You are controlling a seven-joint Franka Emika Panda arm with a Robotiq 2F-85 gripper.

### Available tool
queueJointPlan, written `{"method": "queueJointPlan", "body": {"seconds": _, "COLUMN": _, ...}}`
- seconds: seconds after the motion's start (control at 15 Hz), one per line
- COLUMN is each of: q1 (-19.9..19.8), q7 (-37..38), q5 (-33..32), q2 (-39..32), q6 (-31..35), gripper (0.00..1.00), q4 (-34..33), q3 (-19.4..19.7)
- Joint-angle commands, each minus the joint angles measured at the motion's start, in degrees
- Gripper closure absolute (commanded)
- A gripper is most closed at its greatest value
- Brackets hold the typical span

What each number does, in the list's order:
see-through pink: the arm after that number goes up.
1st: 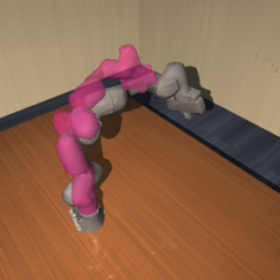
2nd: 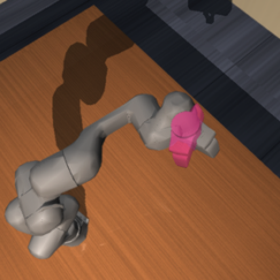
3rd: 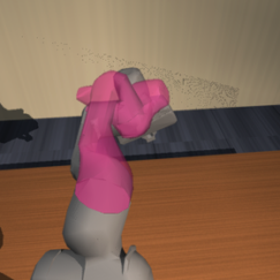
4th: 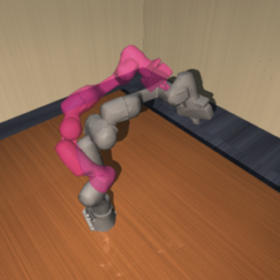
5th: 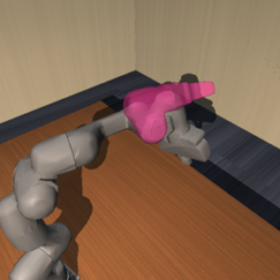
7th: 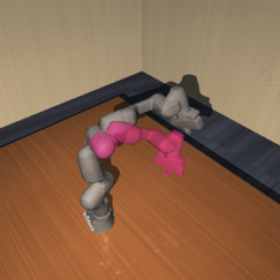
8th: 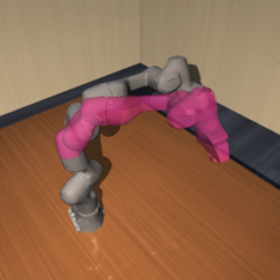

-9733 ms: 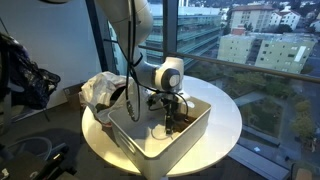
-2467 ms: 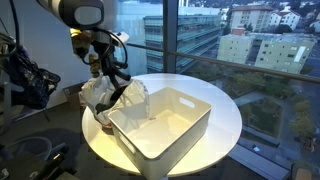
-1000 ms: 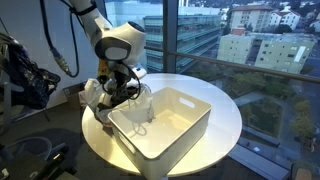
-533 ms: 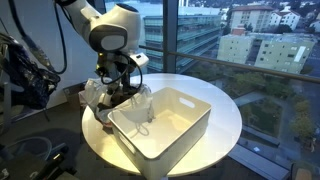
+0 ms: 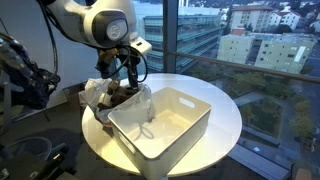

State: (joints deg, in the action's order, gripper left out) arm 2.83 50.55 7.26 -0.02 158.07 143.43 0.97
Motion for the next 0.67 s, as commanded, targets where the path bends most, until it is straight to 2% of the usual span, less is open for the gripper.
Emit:
{"method": "queueJointPlan", "body": {"seconds": 0.0, "q1": -1.8, "q7": 8.55, "q5": -9.94, "q2": 3.53, "q6": -0.15, "gripper": 0.0, "q4": 2.16, "q3": -0.15}}
{"method": "queueJointPlan", "body": {"seconds": 0.4, "q1": -2.48, "q7": 7.54, "q5": -10.37, "q2": 4.71, "q6": 0.65, "gripper": 0.0, "q4": 2.87, "q3": -0.98}}
{"method": "queueJointPlan", "body": {"seconds": 0.6, "q1": -2.41, "q7": 6.55, "q5": -9.08, "q2": 2.3, "q6": -0.19, "gripper": 0.0, "q4": 1.47, "q3": -0.97}}
